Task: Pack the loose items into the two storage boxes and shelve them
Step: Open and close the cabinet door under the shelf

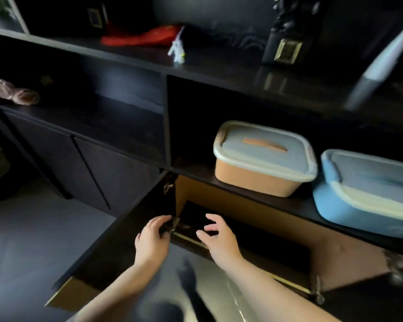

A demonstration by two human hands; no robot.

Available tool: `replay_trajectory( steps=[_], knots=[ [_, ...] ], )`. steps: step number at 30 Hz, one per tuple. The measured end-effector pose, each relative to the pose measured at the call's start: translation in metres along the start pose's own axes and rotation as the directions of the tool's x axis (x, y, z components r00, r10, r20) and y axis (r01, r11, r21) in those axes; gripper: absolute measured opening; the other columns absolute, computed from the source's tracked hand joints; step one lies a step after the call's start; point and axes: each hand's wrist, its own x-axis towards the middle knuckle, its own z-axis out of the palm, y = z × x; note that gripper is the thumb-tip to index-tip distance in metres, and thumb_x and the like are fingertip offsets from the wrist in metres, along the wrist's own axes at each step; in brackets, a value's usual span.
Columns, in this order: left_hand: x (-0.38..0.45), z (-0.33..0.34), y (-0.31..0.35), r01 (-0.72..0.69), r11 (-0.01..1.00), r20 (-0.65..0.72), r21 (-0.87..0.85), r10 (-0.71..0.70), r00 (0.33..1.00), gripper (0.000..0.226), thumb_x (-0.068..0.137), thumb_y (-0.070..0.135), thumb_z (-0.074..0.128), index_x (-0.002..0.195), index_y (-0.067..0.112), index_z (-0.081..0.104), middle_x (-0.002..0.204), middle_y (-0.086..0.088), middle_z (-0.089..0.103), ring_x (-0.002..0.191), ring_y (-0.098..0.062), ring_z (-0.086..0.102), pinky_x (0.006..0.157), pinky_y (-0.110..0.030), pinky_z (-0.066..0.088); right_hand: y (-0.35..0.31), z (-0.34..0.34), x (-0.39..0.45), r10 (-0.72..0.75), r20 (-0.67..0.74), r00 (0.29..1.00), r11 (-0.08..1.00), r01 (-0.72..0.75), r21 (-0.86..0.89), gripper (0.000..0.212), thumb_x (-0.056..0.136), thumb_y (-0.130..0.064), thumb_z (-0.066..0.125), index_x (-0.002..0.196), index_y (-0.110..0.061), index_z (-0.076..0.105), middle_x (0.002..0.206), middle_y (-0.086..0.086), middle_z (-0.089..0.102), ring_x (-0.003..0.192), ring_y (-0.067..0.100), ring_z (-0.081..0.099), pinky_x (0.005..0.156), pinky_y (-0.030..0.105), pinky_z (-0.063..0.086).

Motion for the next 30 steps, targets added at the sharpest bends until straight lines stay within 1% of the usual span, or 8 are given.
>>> replay_trajectory(
  steps=[4,8,10,13,16,20,24,30],
  knots=[
    [0.047,0.043,0.121,-0.283,0.959,0.013,-0.020,0.284,0.959,0.040,0.090,0.013,0.054,0.127,0.029,0.056,0.136,0.006,0.052,0.125,-0.017,0.048,0.109,-0.048,0.031,-0.008,-0.128,0.028,-0.086,-0.366,0.927,0.995,0.098,0.013,0.031,0.089,-0.027,0.064,0.118,-0.033,0.056,0.100,-0.016,0.061,0.084,0.001,0.058,0.073,0.018,0.046],
    [0.090,0.066,0.204,-0.373,0.927,-0.180,-0.042,0.360,0.915,0.036,0.093,0.019,0.052,0.129,0.026,0.055,0.140,0.004,0.049,0.130,-0.017,0.043,0.109,-0.046,0.033,-0.018,-0.217,0.060,-0.216,-0.607,0.765,0.974,0.207,-0.086,0.025,0.089,-0.020,0.062,0.113,-0.024,0.060,0.105,-0.007,0.062,0.102,0.015,0.058,0.087,0.031,0.047],
    [0.114,0.074,0.225,-0.351,0.935,-0.195,0.053,0.354,0.915,0.038,0.094,0.025,0.051,0.132,0.026,0.051,0.144,0.002,0.044,0.133,-0.019,0.039,0.109,-0.045,0.033,-0.018,-0.245,0.083,-0.200,-0.582,0.788,0.978,0.129,-0.162,0.040,0.088,-0.027,0.063,0.127,-0.021,0.054,0.120,0.003,0.059,0.117,0.023,0.051,0.098,0.038,0.043],
    [0.150,0.086,0.235,-0.284,0.934,-0.080,0.217,0.307,0.948,0.052,0.093,0.036,0.052,0.142,0.024,0.039,0.153,0.000,0.030,0.140,-0.021,0.027,0.112,-0.040,0.029,-0.010,-0.268,0.115,-0.053,-0.442,0.895,0.966,-0.067,-0.251,0.071,0.089,-0.041,0.059,0.148,-0.020,0.027,0.134,0.012,0.053,0.122,0.033,0.049,0.100,0.042,0.042],
    [0.175,0.093,0.229,-0.252,0.911,-0.013,0.328,0.270,0.963,0.067,0.088,0.039,0.059,0.145,0.018,0.032,0.157,-0.003,0.021,0.143,-0.024,0.019,0.115,-0.036,0.024,-0.001,-0.272,0.137,0.024,-0.355,0.934,0.970,-0.107,-0.216,0.086,0.089,-0.042,0.058,0.153,-0.028,0.003,0.154,0.012,0.027,0.136,0.031,0.036,0.108,0.038,0.034],
    [0.185,0.095,0.216,-0.185,0.971,-0.054,0.152,0.195,0.979,0.082,0.078,0.040,0.072,0.144,0.010,0.033,0.153,-0.013,0.028,0.140,-0.030,0.026,0.113,-0.039,0.028,0.008,-0.270,0.150,0.062,-0.392,0.918,0.997,-0.076,-0.020,0.090,0.086,-0.040,0.064,0.150,-0.041,0.001,0.159,0.009,0.011,0.144,0.025,0.023,0.109,0.035,0.029],
    [0.183,0.085,0.213,-0.107,0.993,-0.026,-0.046,0.106,0.994,0.085,0.069,0.036,0.081,0.140,0.012,0.040,0.139,-0.010,0.048,0.118,-0.033,0.055,0.093,-0.050,0.049,0.009,-0.262,0.140,0.054,-0.461,0.886,0.998,-0.053,0.014,0.093,0.083,-0.036,0.068,0.150,-0.043,0.004,0.154,0.014,0.024,0.128,0.032,0.046,0.099,0.035,0.039],
    [0.145,0.072,0.189,-0.068,0.995,-0.050,-0.069,0.065,0.997,0.098,0.062,0.037,0.085,0.144,0.022,0.033,0.139,-0.004,0.041,0.130,-0.026,0.039,0.104,-0.044,0.039,0.026,-0.243,0.093,-0.006,-0.502,0.865,1.000,0.018,0.019,0.103,0.073,-0.032,0.077,0.149,-0.045,0.009,0.136,0.006,0.035,0.118,0.023,0.046,0.086,0.027,0.037]
  ],
)
